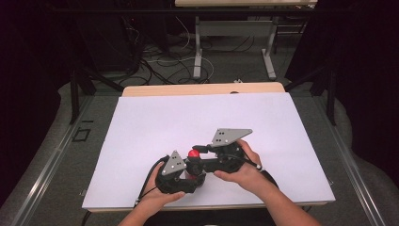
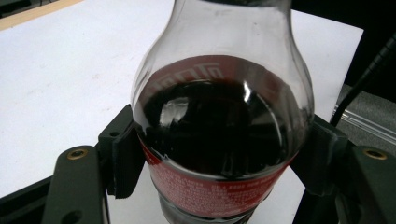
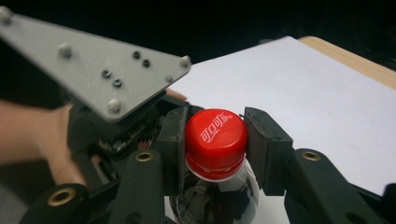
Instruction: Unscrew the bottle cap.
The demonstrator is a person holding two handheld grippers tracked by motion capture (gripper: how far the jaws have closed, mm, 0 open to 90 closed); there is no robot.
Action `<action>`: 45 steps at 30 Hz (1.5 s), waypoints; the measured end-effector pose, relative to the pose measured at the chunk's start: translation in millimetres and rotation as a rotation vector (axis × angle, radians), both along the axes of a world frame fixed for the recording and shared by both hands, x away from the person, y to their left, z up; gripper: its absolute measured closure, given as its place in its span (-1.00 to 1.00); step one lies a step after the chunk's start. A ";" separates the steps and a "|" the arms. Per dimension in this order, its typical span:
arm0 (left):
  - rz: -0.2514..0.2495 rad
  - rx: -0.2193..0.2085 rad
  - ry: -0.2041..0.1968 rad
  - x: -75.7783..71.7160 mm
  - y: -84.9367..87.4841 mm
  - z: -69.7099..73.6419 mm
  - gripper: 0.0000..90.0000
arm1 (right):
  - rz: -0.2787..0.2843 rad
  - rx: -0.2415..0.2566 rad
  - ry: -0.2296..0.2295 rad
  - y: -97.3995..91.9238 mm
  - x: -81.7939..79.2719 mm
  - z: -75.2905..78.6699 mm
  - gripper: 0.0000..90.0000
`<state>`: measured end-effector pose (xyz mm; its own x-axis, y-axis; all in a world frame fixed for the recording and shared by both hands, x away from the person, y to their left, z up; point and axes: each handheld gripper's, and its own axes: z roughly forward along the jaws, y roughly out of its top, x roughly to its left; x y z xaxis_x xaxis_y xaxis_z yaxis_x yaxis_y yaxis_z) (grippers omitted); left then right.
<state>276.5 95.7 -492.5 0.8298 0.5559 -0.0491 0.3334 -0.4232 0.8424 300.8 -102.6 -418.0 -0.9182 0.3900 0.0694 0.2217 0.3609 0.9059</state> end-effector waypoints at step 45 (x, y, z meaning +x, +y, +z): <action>-0.014 -0.004 -0.014 -1.4 -1.8 -2.7 -0.34 | 0.115 -0.003 0.025 -0.9 12.4 -2.4 0.36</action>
<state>275.0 93.9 -495.3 0.8381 0.5441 -0.0397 0.3156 -0.4242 0.8488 313.2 -103.5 -420.4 -0.9549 0.2825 0.0916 0.2011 0.3881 0.8994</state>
